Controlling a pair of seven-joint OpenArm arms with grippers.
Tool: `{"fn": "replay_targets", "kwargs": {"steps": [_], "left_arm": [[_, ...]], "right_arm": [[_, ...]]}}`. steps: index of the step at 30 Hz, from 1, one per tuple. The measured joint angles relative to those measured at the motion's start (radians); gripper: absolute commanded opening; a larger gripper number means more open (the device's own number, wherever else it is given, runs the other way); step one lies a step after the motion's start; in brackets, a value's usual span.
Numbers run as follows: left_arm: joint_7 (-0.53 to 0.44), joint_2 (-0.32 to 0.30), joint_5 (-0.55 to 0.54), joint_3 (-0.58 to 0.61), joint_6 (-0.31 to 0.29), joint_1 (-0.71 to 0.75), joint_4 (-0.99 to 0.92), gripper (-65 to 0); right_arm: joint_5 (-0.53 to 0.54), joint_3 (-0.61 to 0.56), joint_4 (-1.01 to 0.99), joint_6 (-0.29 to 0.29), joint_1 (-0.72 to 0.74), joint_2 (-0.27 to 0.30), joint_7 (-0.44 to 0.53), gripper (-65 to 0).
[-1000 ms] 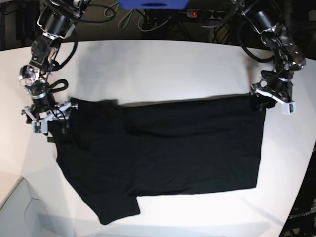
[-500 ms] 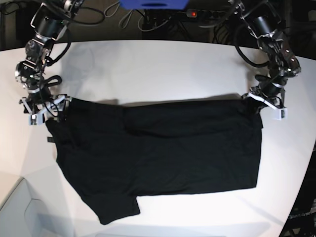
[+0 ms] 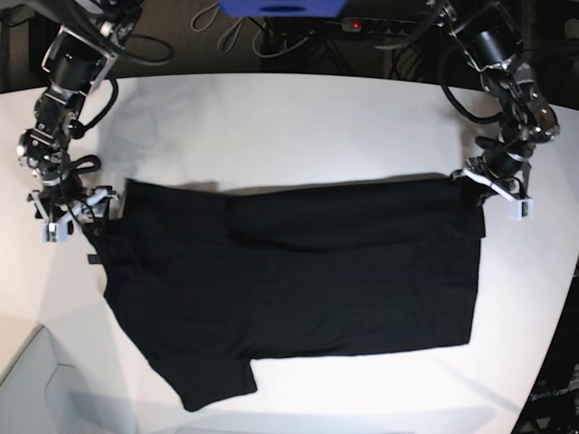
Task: Layout the t-shirt on the table in an organized manner, then fold the t-shirt properly
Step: 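Lift the shirt corners with both grippers and pull them apart, then hold the shirt taut between both grippers and shake it flat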
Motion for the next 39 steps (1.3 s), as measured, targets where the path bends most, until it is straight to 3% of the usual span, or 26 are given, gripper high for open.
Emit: {"fn": "replay_targets", "kwargs": {"steps": [7, 12, 15, 20, 31, 34, 37, 39], "left_arm": [[0.0, 0.0, 0.001, 0.0, 0.0, -0.002, -0.002, -64.7], [0.001, 0.0, 0.001, 0.0, 0.0, -0.005, -0.003, -64.7], [0.0, 0.0, 0.0, 0.0, 0.001, -0.005, -0.003, -64.7], [0.0, 0.0, 0.0, 0.0, 0.0, -0.005, -0.003, -64.7], [0.004, -0.02, 0.0, -0.002, 0.0, 0.001, -0.003, -64.7], [0.004, -0.019, 0.004, -0.002, 0.001, 0.001, -0.003, -64.7], [0.004, -0.02, 0.003, -0.002, 0.0, 0.001, -0.003, -64.7], [0.004, -0.019, 0.003, -0.002, 0.0, 0.001, -0.003, -64.7]], "right_arm": [[0.014, 0.005, 0.085, -0.001, -0.087, -0.01, -0.008, -19.4], [0.159, -0.009, 0.305, -0.006, -0.204, -0.05, -0.006, -19.4], [0.161, -0.057, 0.383, -0.006, -0.255, -0.084, 0.0, -19.4], [0.155, -0.122, 0.386, 0.002, -0.302, -0.139, -0.018, -19.4], [0.16, -0.125, 0.307, 0.0, -0.298, -0.156, -0.001, -20.3], [0.159, -0.122, 0.307, 0.004, -0.298, -0.167, 0.003, -28.8], [0.158, -0.124, 0.307, 0.06, -0.299, -0.175, -0.001, -47.3], [0.156, -0.126, 0.309, 0.06, -0.298, -0.182, -0.008, -61.5]]}}
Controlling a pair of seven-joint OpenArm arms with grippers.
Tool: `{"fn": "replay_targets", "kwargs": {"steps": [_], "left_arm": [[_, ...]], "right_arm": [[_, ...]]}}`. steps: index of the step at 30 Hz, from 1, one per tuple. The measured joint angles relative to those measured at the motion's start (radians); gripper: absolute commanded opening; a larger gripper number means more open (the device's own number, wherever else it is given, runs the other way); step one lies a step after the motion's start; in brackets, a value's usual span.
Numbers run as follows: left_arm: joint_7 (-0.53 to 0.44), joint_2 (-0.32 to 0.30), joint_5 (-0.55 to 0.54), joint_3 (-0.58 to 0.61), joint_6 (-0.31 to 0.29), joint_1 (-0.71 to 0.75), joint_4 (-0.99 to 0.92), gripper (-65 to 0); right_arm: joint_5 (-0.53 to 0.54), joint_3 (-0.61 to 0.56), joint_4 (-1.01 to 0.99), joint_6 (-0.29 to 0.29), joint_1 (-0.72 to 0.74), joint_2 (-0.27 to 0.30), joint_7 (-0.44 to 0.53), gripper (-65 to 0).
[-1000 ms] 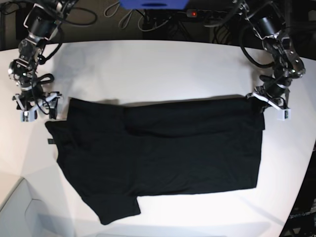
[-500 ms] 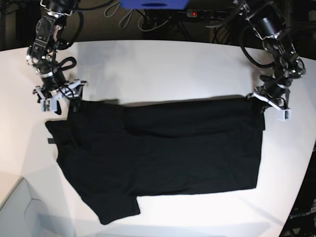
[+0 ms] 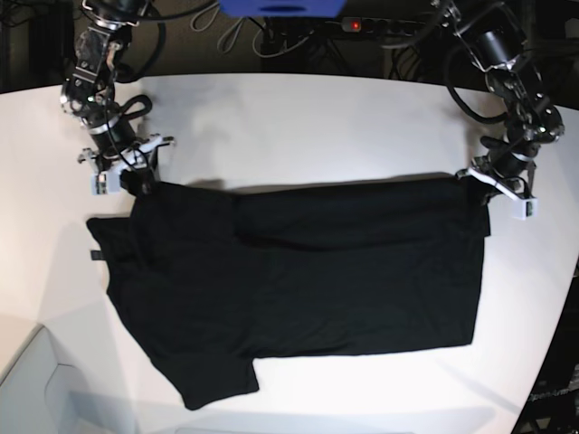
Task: Layout the t-shirt on the table in an organized manner, then fold the t-shirt properly
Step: 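Hold the shirt taut between both grippers and shake it flat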
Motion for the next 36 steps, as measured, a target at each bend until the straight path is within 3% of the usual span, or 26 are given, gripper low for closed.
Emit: {"fn": "replay_targets", "kwargs": {"steps": [1, 5, 10, 13, 16, 19, 22, 27, 31, 36], "left_arm": [[0.0, 0.0, 0.0, 0.0, 0.0, 0.0, 0.0, -64.7], [0.003, 0.0, 0.002, 0.0, 0.0, 0.003, 0.006, -64.7], [0.005, 0.0, 0.002, 0.0, 0.001, 0.005, 0.009, -64.7], [0.008, -0.001, 0.001, 0.0, 0.003, 0.005, 0.011, -64.7], [0.008, -0.001, 0.001, 0.0, 0.003, 0.005, 0.011, -64.7], [0.014, -0.01, -0.003, 0.002, 0.003, 0.007, 0.011, -64.7], [0.015, -0.02, 0.001, 0.0, 0.003, 0.011, 0.011, -64.7], [0.0, -0.022, -0.009, 0.002, 0.003, 0.027, 0.011, -64.7], [0.0, -0.022, -0.007, 0.002, 0.003, 0.026, 0.011, -64.7], [0.0, -0.021, -0.006, 0.002, 0.003, 0.025, 0.011, -64.7]], "right_arm": [[0.0, 0.0, 0.011, 0.0, 0.0, -0.007, -0.003, -65.0], [-0.008, 0.002, 0.082, 0.005, 0.029, -0.033, -0.017, -65.0], [-0.005, -0.069, 0.103, 0.006, 0.179, -0.029, -0.003, -65.0], [-0.001, -0.097, 0.048, 0.005, 0.262, -0.027, -0.001, -65.0], [-0.004, -0.131, -0.045, -0.007, 0.344, -0.019, -0.07, -65.0], [-0.003, -0.182, -0.159, -0.053, 0.423, 0.025, -0.149, -56.9], [-0.005, -0.194, -0.237, -0.061, 0.464, 0.062, -0.166, -43.0], [-0.001, -0.157, -0.259, -0.064, 0.477, 0.062, -0.173, -21.5], [0.0, -0.062, -0.169, -0.069, 0.485, 0.047, -0.164, -15.5], [0.001, -0.066, -0.071, -0.064, 0.407, 0.061, -0.163, -14.8]]}}
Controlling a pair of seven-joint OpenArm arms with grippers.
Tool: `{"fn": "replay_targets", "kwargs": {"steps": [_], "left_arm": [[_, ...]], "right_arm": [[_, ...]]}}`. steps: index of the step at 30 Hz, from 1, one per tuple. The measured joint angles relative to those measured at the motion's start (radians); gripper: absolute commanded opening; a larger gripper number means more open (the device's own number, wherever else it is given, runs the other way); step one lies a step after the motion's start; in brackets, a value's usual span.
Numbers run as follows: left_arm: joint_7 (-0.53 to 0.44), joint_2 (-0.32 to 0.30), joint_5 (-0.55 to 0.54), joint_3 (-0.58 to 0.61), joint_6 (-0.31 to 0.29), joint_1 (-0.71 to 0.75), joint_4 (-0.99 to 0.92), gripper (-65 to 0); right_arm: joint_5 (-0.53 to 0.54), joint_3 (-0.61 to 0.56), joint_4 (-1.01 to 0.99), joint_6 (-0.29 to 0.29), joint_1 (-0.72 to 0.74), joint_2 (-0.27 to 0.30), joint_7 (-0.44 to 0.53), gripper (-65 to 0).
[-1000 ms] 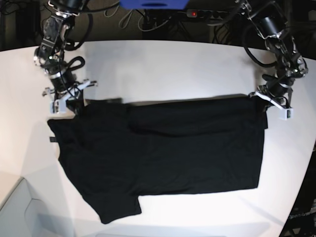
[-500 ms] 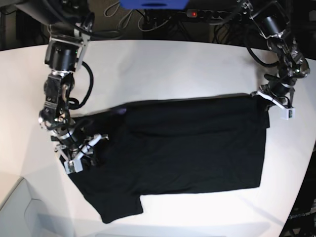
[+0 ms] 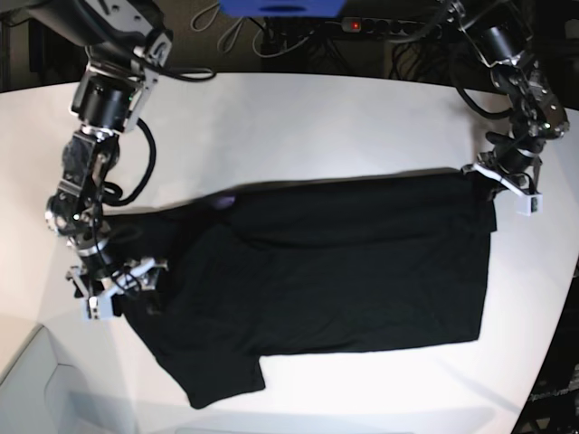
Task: Layout the t-shirt on the table in an organized manner, then fold the t-shirt properly
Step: 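Hold the shirt taut between both grippers and shake it flat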
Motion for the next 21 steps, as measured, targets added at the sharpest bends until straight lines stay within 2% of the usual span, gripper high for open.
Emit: {"fn": "replay_targets", "kwargs": {"steps": [6, 8, 13, 18, 21], "left_arm": [[0.001, -0.001, 0.007, -0.002, 0.0, -0.003, 0.0, -64.7], [0.001, -0.001, 0.007, -0.002, 0.0, -0.003, 0.0, -64.7], [0.001, -0.001, 0.004, 0.0, 0.0, -0.003, 0.0, -64.7], [0.007, -0.012, 0.005, 0.001, 0.0, -0.006, -0.007, -64.7], [0.007, -0.012, 0.004, 0.0, 0.0, -0.006, -0.007, -64.7]], "right_arm": [[-0.007, 0.01, 0.0, -0.001, -0.142, 0.086, -0.011, -14.9], [-0.004, 0.01, -0.025, -0.001, -0.158, 0.11, 0.039, -14.9], [0.0, 0.006, -0.131, 0.001, -0.177, 0.132, 0.158, -14.9], [-0.002, 0.012, -0.2, -0.002, -0.183, 0.156, 0.175, -15.6], [0.002, 0.011, -0.222, 0.0, -0.183, 0.162, 0.194, -22.0]]}}
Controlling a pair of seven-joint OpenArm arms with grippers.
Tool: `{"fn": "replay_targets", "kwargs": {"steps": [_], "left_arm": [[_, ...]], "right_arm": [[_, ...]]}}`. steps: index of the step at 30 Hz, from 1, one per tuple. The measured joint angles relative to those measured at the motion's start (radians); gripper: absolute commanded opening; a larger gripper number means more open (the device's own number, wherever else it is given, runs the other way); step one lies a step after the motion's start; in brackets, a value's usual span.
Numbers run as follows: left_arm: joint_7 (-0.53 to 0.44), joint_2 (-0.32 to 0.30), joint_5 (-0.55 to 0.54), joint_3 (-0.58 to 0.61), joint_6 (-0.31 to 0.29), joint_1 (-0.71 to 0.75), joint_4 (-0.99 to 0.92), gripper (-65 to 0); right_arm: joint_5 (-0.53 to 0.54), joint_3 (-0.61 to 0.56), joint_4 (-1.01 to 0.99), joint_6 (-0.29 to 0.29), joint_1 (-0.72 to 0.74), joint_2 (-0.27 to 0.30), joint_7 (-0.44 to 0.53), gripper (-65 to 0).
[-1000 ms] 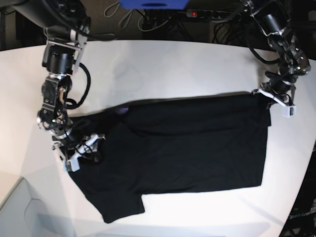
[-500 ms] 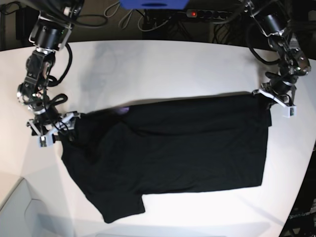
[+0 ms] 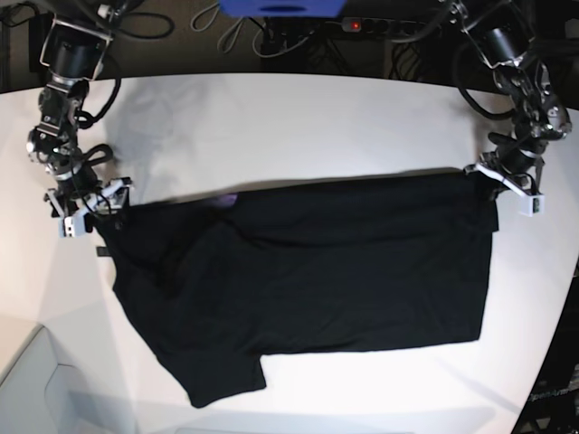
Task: Layout the t-shirt on the table in an organized manner, then fold the t-shirt properly
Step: 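Hold the shirt taut between both grippers and shake it flat, then drag the held shirt edge with both grippers away from the hem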
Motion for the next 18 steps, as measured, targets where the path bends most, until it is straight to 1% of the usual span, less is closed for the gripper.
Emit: {"fn": "replay_targets", "kwargs": {"steps": [2, 4, 5, 8, 10, 14, 16, 17, 18], "left_arm": [[-0.001, 0.0, 0.0, -0.001, 0.0, 0.0, 0.0, -64.7], [-0.002, 0.0, 0.0, -0.001, 0.0, 0.0, 0.0, -64.7], [-0.002, 0.0, 0.0, -0.001, 0.0, 0.0, 0.0, -64.7], [0.008, -0.003, 0.0, 0.001, 0.0, 0.003, 0.005, -64.8], [0.045, -0.019, -0.008, 0.005, -0.005, 0.005, 0.013, -64.8], [0.211, -0.038, 0.011, 0.003, -0.006, 0.016, 0.121, -64.8], [0.258, -0.046, 0.006, 0.002, -0.005, 0.022, 0.196, -64.8], [0.278, -0.048, 0.007, 0.002, -0.006, 0.022, 0.234, -64.8], [0.278, -0.05, 0.004, 0.002, -0.006, 0.016, 0.269, -64.8]], "right_arm": [[0.001, 0.0, 0.0, 0.001, -0.009, 0.0, 0.005, -29.0], [0.016, 0.0, 0.0, 0.001, -0.017, 0.0, 0.013, -38.5], [0.018, 0.0, 0.0, 0.001, -0.02, 0.0, 0.015, -44.2], [0.017, -0.003, 0.027, 0.008, -0.035, -0.003, 0.002, -64.4], [0.01, -0.005, 0.079, 0.008, -0.073, -0.003, -0.012, -65.0], [-0.005, -0.005, 0.232, 0.019, -0.187, -0.001, -0.029, -65.0], [-0.01, -0.008, 0.307, 0.027, -0.211, -0.001, -0.048, -65.0], [-0.009, -0.009, 0.345, 0.028, -0.21, -0.003, -0.046, -65.0], [-0.001, -0.01, 0.383, 0.027, -0.205, -0.002, -0.032, -65.0]]}}
